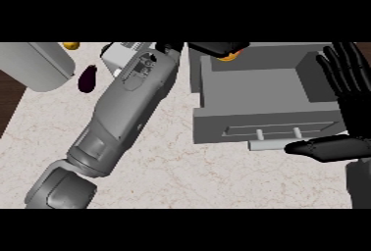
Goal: Pick up the cup, place it into the drawer and close the drawer
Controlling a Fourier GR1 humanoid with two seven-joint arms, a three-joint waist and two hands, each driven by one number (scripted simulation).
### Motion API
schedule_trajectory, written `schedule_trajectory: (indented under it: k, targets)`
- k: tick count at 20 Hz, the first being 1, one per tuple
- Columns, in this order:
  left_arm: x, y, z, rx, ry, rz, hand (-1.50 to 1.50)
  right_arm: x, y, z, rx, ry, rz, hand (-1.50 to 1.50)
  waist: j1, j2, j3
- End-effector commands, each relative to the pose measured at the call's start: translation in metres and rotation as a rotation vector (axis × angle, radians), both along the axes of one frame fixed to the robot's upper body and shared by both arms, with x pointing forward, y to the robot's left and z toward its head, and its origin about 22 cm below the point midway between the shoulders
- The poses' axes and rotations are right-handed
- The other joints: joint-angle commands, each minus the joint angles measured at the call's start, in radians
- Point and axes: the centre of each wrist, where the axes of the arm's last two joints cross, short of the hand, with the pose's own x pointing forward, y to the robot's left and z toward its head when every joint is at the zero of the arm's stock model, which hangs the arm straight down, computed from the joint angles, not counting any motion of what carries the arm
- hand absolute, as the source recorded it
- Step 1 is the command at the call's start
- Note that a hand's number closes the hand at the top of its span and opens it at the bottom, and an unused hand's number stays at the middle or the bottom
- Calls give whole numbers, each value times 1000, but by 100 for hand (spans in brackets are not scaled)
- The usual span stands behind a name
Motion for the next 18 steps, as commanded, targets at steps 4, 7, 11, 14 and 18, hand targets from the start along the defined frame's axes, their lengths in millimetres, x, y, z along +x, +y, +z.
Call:
schedule_trajectory:
  k: [4,7,11,14,18]
  targets:
    - [4,-4,-29,145,120,71,150,7,15,7,-8,-21,37,-150,-59,16,1]
    - [5,-14,-14,209,199,5,150,17,11,11,12,-34,63,-150,-73,21,2]
    - [4,-7,-36,277,231,-24,150,14,24,11,-3,-45,105,-150,-111,31,2]
    - [0,0,-58,297,249,-8,150,16,26,12,-1,-40,133,-150,-146,36,2]
    - [-2,-1,-58,208,228,-40,-150,26,38,20,-4,-51,173,-150,-145,43,0]
